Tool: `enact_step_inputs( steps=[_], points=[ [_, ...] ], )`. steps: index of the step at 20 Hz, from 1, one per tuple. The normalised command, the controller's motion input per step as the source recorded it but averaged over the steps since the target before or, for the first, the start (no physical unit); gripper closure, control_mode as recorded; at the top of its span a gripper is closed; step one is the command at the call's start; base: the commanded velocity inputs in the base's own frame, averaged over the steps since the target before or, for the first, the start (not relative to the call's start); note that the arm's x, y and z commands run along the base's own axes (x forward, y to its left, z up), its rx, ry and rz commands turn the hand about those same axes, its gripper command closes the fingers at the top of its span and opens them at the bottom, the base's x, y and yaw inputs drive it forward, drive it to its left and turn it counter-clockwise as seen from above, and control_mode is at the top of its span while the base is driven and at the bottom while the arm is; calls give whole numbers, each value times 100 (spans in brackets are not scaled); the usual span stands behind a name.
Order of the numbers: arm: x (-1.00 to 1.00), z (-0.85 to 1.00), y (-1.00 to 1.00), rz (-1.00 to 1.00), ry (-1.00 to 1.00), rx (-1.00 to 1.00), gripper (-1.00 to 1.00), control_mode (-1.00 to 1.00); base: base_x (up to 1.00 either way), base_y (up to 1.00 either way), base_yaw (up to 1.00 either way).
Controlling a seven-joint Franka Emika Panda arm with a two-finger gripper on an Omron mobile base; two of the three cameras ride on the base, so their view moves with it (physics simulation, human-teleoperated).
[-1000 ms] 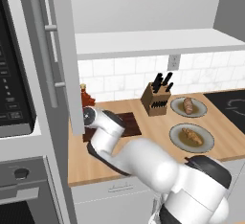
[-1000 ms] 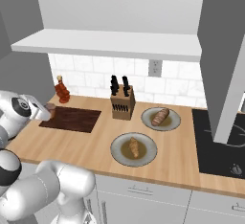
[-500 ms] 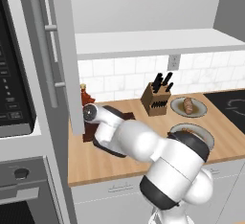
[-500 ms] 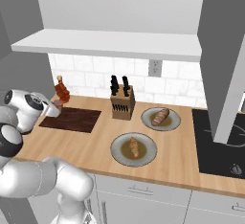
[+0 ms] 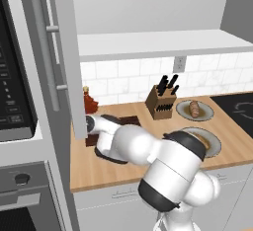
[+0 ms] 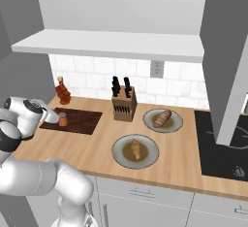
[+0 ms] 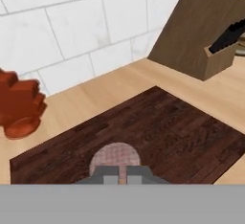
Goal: From the different types of pastries on the counter, select a croissant and place it on the cutting board. Then retrieve a jar of jam from the cabinet and place it alongside the croissant on the cutting board.
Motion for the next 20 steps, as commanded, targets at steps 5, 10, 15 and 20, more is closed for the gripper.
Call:
enact_step_inputs(
  steps=[5, 10, 15, 20],
  points=[
    [19, -27, 4, 0, 0, 0, 100, -100, 0, 0, 0],
    [4, 18, 1, 0, 0, 11, 100, -100, 0, 0, 0],
    [0, 73, 0, 0, -1, 22, -100, -100, 0, 0, 0],
    [4, 80, -29, 1, 0, 25, -100, -100, 0, 0, 0]
  ],
)
